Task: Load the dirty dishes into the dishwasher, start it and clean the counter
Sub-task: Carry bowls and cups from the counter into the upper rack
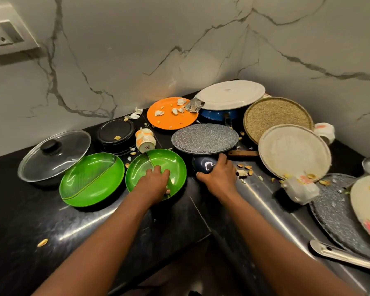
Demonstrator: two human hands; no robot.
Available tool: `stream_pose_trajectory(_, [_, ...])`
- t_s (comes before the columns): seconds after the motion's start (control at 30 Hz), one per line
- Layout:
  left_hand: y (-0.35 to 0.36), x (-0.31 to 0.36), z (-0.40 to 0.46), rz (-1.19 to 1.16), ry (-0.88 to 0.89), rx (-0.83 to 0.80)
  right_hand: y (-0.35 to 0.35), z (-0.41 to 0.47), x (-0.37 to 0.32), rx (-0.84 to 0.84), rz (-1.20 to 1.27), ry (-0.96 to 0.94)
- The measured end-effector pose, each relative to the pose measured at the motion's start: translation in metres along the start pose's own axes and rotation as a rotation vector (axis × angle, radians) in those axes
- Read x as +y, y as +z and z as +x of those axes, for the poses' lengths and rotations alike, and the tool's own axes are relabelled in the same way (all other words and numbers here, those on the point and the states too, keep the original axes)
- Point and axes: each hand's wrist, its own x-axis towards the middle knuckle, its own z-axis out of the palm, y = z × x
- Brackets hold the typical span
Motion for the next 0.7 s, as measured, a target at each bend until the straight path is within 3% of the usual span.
stream_pose_trajectory(0.13, [0.002, 0.003, -0.005, 0.067, 0.017, 0.056, -0.021, -0.015, 0.011, -0.106, -0.205, -0.008])
stream_pose_trajectory(0.23, [0.009, 0.007, -0.013, 0.071, 0.063, 0.204, -0.033, -0.027, 0.022, -0.105, -0.184, -0.007])
stream_pose_trajectory(0.5, [0.027, 0.029, -0.053, -0.025, 0.203, 0.516, -0.037, -0.085, 0.059, 0.002, 1.096, 0.081])
stream_pose_trajectory(0.6, [0.027, 0.033, -0.071, 0.003, 0.256, 0.563, -0.045, -0.115, 0.059, 0.18, 1.218, 0.036])
stream_pose_trajectory(0.7, [0.023, 0.035, -0.092, -0.013, 0.324, 0.591, -0.053, -0.147, 0.059, 0.31, 1.149, 0.006])
